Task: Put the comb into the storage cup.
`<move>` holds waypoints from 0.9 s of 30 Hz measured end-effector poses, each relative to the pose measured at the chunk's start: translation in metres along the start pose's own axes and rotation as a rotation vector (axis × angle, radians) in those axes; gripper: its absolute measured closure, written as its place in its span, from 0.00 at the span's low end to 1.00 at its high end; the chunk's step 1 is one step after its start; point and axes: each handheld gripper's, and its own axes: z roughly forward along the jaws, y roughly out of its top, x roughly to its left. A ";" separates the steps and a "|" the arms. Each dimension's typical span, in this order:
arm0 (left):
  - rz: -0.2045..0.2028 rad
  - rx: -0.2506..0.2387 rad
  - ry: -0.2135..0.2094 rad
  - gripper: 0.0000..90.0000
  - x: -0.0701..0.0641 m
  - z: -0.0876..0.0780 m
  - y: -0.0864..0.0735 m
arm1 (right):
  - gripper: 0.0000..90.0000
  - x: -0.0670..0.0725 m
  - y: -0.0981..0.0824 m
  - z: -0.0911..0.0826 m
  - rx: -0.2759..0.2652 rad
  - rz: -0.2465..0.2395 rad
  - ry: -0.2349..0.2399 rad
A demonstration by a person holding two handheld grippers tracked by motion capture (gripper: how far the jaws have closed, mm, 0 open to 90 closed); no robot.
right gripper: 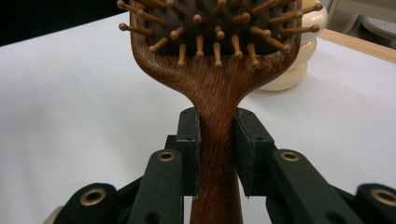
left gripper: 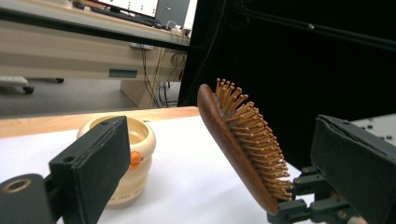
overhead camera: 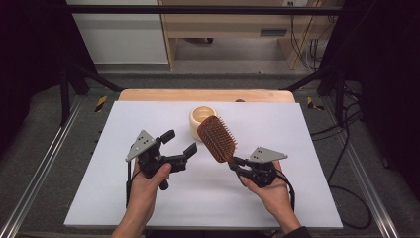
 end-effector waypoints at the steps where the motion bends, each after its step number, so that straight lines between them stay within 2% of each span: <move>1: -0.011 0.002 -0.006 0.05 -0.001 0.001 0.001 | 0.81 0.001 0.000 0.000 -0.003 0.006 0.003; 6: -0.026 0.005 -0.020 0.05 -0.006 0.009 0.003 | 0.81 0.006 -0.002 0.001 -0.004 -0.004 -0.003; 10: -0.034 -0.001 -0.028 0.05 -0.011 0.013 0.004 | 0.81 0.006 -0.003 0.000 -0.017 0.007 -0.005; 13: -0.017 0.007 -0.037 0.05 -0.016 0.020 0.005 | 0.81 0.005 -0.001 -0.002 -0.044 0.018 0.002; 21: 0.012 0.026 -0.033 0.04 -0.025 0.026 0.004 | 0.81 0.007 -0.002 -0.006 -0.059 0.022 -0.009; 27: 0.009 0.034 -0.033 0.04 -0.030 0.034 0.000 | 0.81 0.006 -0.005 -0.008 -0.071 0.036 -0.006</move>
